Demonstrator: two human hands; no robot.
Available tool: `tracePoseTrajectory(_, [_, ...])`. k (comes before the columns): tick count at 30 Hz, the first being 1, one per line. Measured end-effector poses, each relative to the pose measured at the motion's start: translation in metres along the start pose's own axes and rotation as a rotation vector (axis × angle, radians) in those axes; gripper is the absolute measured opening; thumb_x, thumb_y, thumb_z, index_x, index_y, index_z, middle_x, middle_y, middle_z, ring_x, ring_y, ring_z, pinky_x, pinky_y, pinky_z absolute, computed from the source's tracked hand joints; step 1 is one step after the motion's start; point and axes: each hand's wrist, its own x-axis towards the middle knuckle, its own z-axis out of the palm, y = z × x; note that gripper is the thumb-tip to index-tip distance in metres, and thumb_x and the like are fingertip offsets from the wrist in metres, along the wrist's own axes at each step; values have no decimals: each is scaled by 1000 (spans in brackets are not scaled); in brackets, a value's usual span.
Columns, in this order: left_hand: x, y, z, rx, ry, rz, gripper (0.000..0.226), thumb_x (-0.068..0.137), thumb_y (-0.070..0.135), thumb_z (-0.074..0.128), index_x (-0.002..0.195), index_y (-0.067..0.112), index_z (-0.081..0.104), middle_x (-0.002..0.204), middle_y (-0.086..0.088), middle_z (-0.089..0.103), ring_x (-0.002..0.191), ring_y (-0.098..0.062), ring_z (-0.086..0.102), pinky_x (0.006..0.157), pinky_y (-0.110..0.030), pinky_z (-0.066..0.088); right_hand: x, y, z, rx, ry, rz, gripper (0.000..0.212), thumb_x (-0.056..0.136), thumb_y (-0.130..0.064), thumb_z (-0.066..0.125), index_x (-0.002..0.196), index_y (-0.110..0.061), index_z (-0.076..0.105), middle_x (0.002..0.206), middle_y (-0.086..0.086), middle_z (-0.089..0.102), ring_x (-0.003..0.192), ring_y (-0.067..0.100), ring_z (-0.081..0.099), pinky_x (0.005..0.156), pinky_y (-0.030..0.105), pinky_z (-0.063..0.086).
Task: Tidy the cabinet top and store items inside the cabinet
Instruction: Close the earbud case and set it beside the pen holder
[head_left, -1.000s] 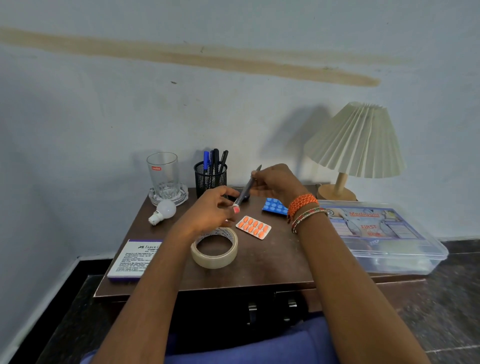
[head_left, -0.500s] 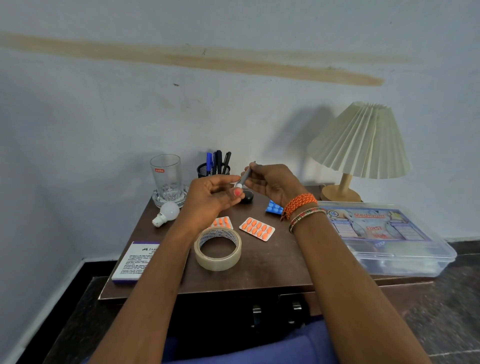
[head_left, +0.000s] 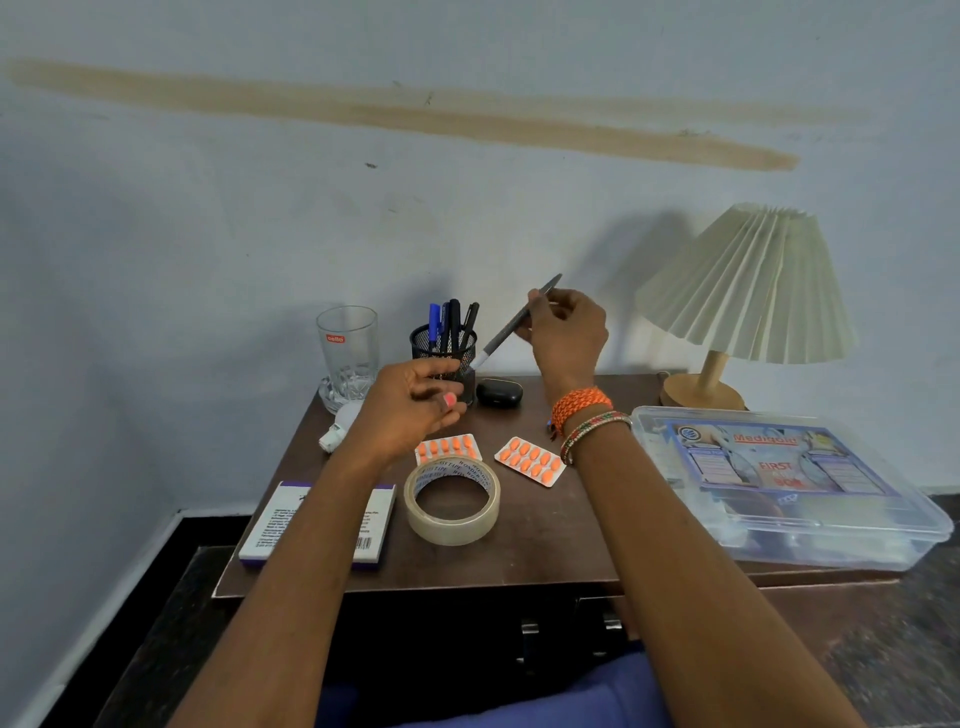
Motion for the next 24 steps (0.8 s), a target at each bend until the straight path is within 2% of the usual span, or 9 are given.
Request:
tracePoseTrajectory(4, [4,-8,-15,11,95,8,38,92,-5,49,127,9,55,121,-16,62,92,-19,65,70,-15,55,0,3,14,-39,32,-204,30,91,-11,61,116,-12,46,84,6,66,73,21,68,70,35,60])
tracePoseTrajectory(8, [7,-15,-28,17,162,24,36,92,-4,50,125,8,57,117,-15,63,84,-12,65,67,-12,55,-1,7,28,-134,-28,-369,41,93,-7,54,129,-18,37,84,-5,59,69,9,65,64,20,54])
tracePoseTrajectory(11, [9,-19,-34,18,188,27,35,92,-4,50,125,7,57,116,-14,63,85,-12,65,68,-12,55,0,15,37,-194,-75,-436,35,94,-4,52,125,-14,41,86,-5,57,79,19,66,71,28,56])
tracePoseTrajectory(13, [10,-22,-38,34,190,33,34,92,-3,50,123,9,58,116,-13,64,87,-11,66,70,-13,55,0,22,43,-233,-108,-457,31,93,-4,52,122,-10,43,90,-1,57,81,21,66,74,32,57])
tracePoseTrajectory(17, [12,-25,-44,61,181,47,32,92,-2,51,120,11,59,111,-10,65,85,-8,66,68,-12,55,3,32,49,-321,-172,-446,29,93,-3,53,120,-8,45,93,5,61,83,20,65,73,31,57])
tracePoseTrajectory(21, [15,-27,-45,102,181,56,30,92,1,52,118,13,61,110,-8,66,86,-9,67,73,-15,56,6,40,55,-413,-216,-404,28,92,-3,53,119,-9,49,93,13,67,78,25,65,70,40,57])
tracePoseTrajectory(24, [16,-27,-42,108,175,56,30,92,0,52,118,10,61,107,-8,65,84,-9,66,69,-13,55,8,41,62,-569,-229,-401,27,91,-9,56,117,-14,51,95,9,70,79,26,66,66,33,51])
